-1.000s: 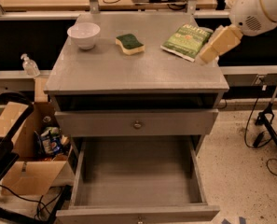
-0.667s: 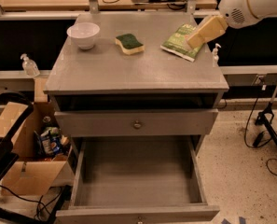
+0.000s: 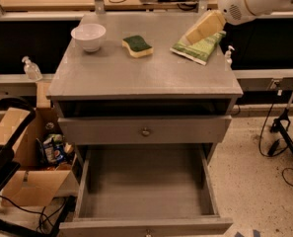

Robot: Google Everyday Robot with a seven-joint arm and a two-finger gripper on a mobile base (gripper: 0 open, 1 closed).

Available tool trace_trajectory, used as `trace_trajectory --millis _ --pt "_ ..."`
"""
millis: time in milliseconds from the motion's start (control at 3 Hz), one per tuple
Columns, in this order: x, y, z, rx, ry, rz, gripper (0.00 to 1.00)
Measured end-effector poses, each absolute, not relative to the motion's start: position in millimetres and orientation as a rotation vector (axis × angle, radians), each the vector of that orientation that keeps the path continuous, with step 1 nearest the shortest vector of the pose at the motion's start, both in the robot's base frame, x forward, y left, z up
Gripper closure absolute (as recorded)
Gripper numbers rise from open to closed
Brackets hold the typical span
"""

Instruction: Place sponge into middle drawer

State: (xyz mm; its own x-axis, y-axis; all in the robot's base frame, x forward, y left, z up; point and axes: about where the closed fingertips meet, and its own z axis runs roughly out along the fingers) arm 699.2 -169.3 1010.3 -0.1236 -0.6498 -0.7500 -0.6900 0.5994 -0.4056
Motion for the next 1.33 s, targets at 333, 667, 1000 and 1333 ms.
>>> trace_trajectory --millis 333,667,1000,1333 --pt "759 -145 1000 -1.005 1.815 0.124 0.0" --pt "810 -123 979 -0.936 1.836 0.157 0.0" --pt "842 -106 956 -0.873 1.87 0.212 0.0" --pt "859 -84 928 -0.832 1.918 0.318 0.0"
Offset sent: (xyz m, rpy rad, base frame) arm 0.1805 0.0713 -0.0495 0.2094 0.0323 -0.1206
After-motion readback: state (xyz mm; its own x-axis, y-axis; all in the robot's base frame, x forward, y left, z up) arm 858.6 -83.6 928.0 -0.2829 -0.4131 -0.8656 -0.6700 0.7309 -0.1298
